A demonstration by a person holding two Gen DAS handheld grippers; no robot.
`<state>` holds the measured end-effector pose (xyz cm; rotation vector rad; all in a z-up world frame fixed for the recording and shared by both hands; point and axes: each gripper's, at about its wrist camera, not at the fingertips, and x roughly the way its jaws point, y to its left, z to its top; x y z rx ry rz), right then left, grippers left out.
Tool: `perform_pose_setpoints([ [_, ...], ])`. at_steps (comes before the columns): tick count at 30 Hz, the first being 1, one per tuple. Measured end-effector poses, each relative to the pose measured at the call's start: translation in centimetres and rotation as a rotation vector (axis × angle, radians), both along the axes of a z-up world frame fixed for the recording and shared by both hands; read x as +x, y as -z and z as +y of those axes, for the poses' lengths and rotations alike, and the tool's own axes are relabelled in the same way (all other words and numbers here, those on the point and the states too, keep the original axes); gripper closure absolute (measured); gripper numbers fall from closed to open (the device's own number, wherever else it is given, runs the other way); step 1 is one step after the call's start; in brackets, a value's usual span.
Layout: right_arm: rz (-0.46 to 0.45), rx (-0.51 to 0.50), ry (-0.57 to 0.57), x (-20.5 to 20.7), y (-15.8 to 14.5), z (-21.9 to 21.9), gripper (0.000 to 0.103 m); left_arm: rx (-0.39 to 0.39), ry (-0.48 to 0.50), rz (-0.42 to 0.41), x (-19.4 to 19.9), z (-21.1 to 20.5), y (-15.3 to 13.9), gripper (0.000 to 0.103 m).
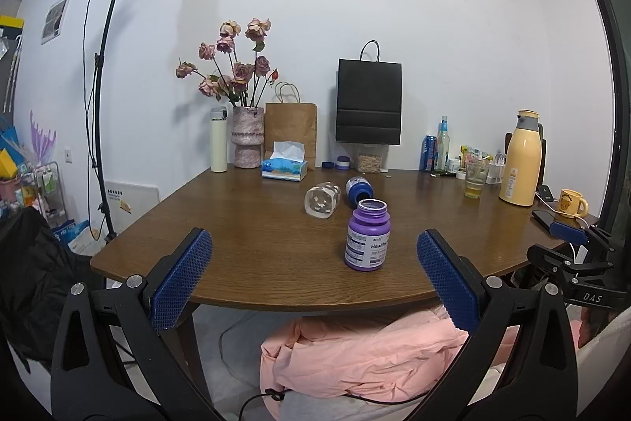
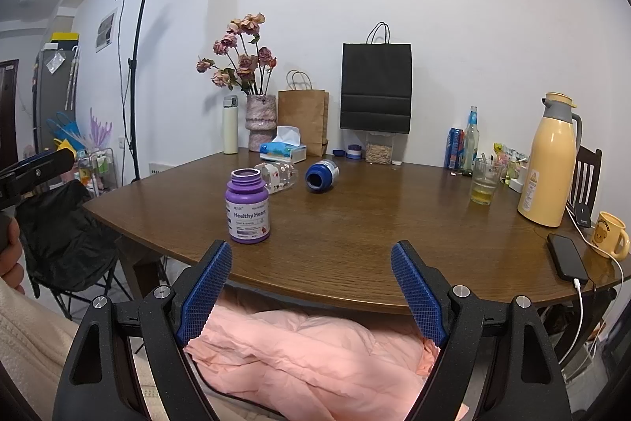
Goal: Flip cup upright
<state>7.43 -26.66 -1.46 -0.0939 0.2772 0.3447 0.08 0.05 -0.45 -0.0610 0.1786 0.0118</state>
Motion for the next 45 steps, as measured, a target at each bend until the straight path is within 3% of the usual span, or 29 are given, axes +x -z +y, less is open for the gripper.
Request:
perform_pose_setpoints([
  [38, 0.018, 0.002, 0.007, 0.2, 0.9, 0.4, 0.016, 0.046, -0.009, -0.012, -0.1, -0.5, 0.1, 0.000],
  [42, 0.039, 0.023, 0.020, 1.4, 0.6, -0.1, 0.016, 0.110, -0.042, -0.028, 1.9, -0.3, 0.2, 0.000],
  [45, 0.023, 0.054, 0.020, 3.4, -0.8, -0.3, 0.016, 0.111, -0.062, -0.004, 5.0, 0.7, 0.3, 0.000],
])
